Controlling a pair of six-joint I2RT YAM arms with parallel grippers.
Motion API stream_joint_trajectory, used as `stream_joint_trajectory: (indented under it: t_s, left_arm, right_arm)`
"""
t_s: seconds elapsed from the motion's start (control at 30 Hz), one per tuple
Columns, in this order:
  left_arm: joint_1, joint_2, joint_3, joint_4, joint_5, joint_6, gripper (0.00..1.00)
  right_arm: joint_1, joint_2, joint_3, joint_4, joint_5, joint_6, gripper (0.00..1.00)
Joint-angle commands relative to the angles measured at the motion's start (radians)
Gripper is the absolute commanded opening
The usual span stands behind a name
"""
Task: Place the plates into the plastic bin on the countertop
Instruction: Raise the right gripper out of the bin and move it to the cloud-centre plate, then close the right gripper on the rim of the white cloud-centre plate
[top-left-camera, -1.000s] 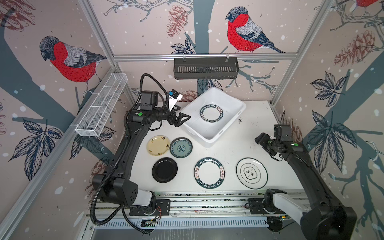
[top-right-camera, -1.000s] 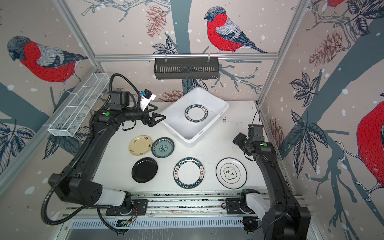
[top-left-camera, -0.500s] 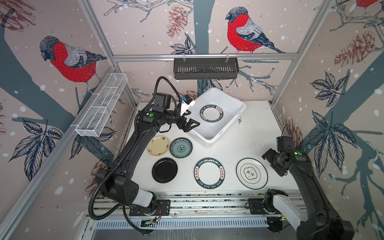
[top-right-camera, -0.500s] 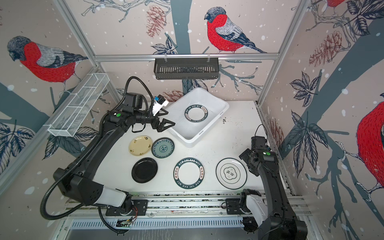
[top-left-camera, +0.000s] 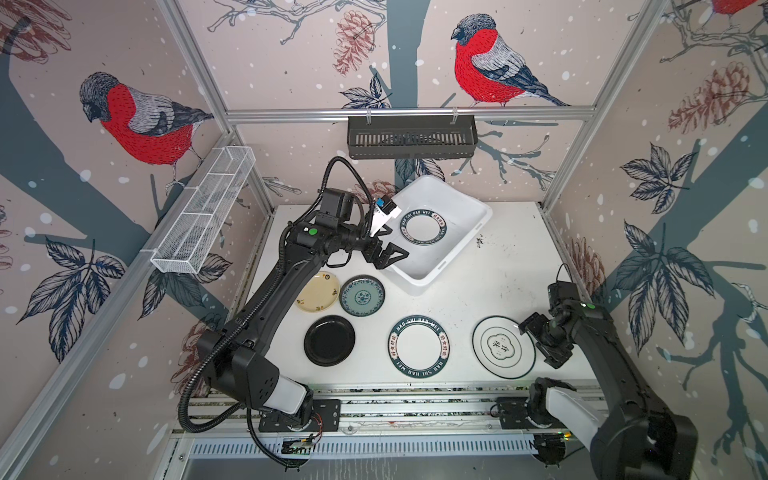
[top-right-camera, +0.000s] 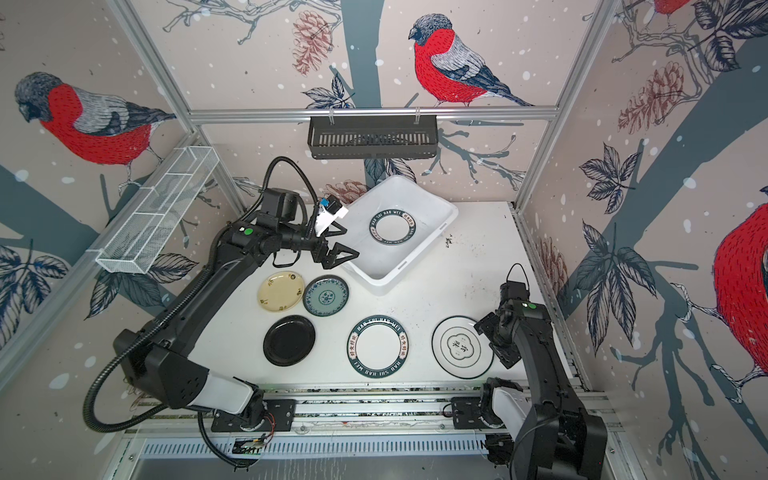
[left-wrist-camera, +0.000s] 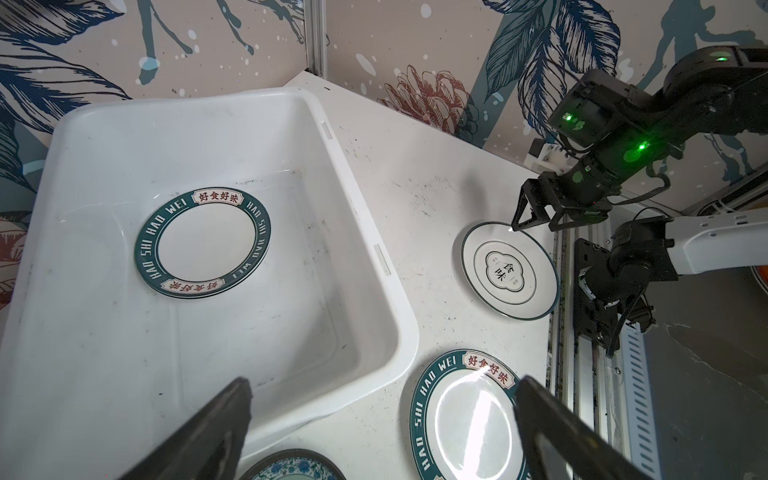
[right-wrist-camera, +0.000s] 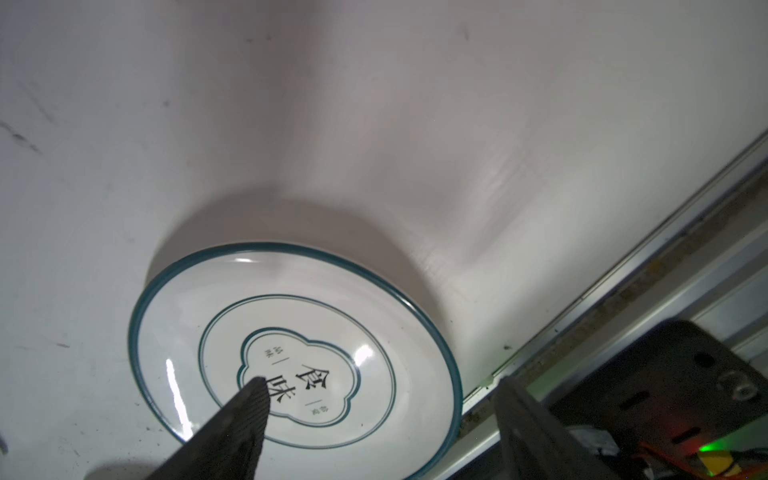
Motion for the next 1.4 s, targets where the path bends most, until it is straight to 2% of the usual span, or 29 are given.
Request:
stream_joint_trajectory:
  t_s: [0.0,0.37,0.9,1.17,1.37]
  left_arm:
    - [-0.001,-0.006,0.001,0.031,0.012,0.005,0.98]
    - [0.000,-0.018,-0.017,0.045,0.008,0.018,0.98]
    - [-0.002,-0.023,-0.022,0.055,0.006,0.002,0.98]
    - [0.000,-0.009,-0.017,0.060,0.013,-0.008,0.98]
    - [-0.001,-0.003,-0.012,0.055,0.004,-0.006,0.98]
  right_arm:
    - [-0.001,0.025,-0.030,0.004,-0.019,0.061,0.86]
    - [0.002,-0.027,-0.129,0.104,-0.098,0.106,0.86]
    - [0.016,-0.035,-0.165,0.218,-0.216,0.130,0.82]
    - [0.033,-0.039,-0.176,0.404,-0.324,0.164,0.79]
    - [0.077,0.020,-0.214,0.633,-0.416,0.201,0.75]
